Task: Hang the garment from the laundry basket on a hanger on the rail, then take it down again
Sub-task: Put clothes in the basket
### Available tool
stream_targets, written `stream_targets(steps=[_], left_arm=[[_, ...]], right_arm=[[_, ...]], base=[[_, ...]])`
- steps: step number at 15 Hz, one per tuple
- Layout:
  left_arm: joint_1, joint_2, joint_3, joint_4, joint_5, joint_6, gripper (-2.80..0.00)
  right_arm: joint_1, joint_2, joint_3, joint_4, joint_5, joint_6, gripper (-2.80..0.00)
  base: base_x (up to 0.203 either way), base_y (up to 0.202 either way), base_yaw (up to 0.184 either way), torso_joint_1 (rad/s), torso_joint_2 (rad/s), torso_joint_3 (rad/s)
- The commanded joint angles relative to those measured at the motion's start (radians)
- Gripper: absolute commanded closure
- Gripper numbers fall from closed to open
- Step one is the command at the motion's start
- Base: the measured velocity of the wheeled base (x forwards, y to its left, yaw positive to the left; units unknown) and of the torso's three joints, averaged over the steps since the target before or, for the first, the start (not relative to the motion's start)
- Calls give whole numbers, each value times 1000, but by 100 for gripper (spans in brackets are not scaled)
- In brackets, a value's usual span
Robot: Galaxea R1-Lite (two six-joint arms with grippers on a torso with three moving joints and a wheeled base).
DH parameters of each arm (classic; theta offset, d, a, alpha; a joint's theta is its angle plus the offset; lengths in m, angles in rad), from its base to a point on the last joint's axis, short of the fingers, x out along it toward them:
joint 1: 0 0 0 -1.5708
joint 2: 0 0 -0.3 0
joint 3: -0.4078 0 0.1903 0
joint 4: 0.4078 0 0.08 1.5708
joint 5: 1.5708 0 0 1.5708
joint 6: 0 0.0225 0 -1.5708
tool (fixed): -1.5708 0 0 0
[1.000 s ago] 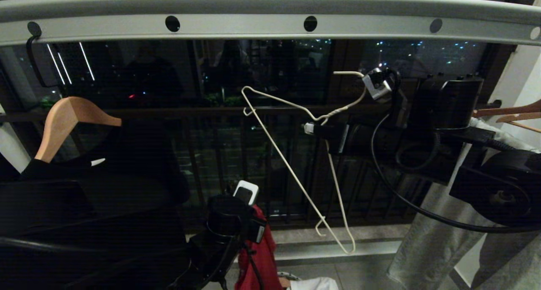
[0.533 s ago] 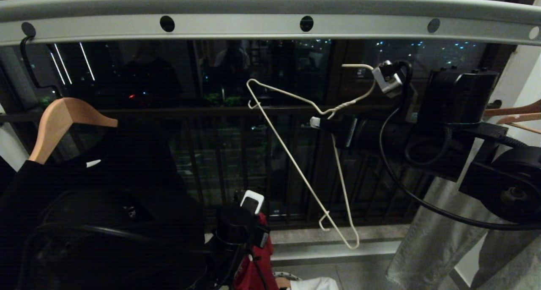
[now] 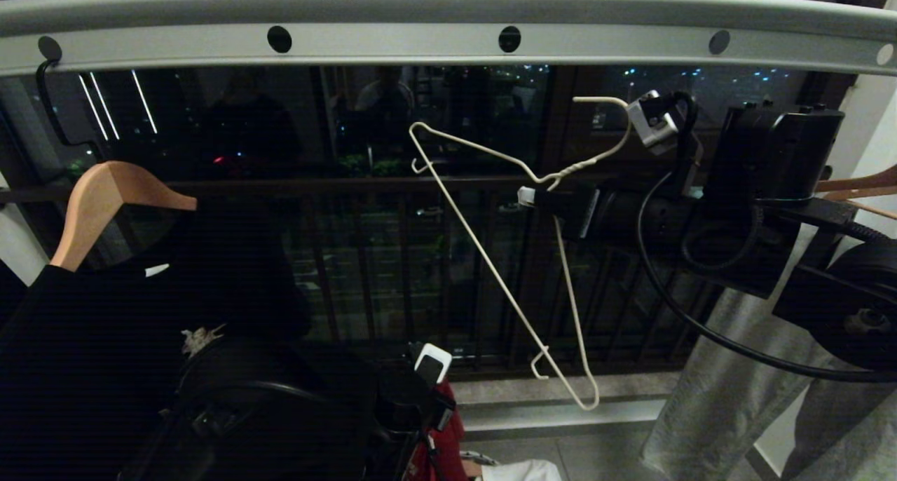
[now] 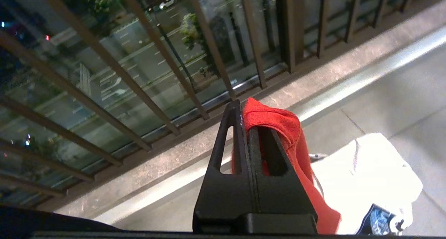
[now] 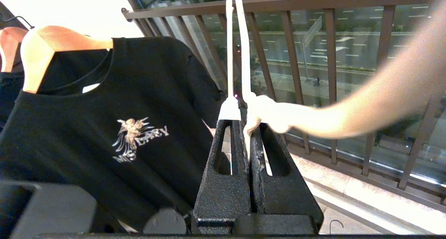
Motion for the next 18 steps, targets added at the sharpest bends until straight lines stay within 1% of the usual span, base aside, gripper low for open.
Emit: stream_targets(steps=[1, 4, 10, 11, 18], left_arm=[[-5, 36, 0, -9, 15, 4, 0], [-7, 57, -9, -9, 19, 5, 0], [-13, 106, -66, -13, 36, 30, 0], [-12, 108, -72, -13, 40, 35, -280], [-8, 117, -75, -10, 42, 44, -280]], right_arm=[[0, -3, 0, -4, 2, 2, 0], [0, -3, 0, -4, 2, 2, 0], [0, -12, 1, -4, 2, 2, 0], [0, -14, 1, -4, 2, 2, 0], [0, -17, 1, -4, 2, 2, 0]], base=[[0, 0, 0, 0, 0, 0], [0, 0, 0, 0, 0, 0], [0, 0, 0, 0, 0, 0], [0, 0, 0, 0, 0, 0], [0, 0, 0, 0, 0, 0]])
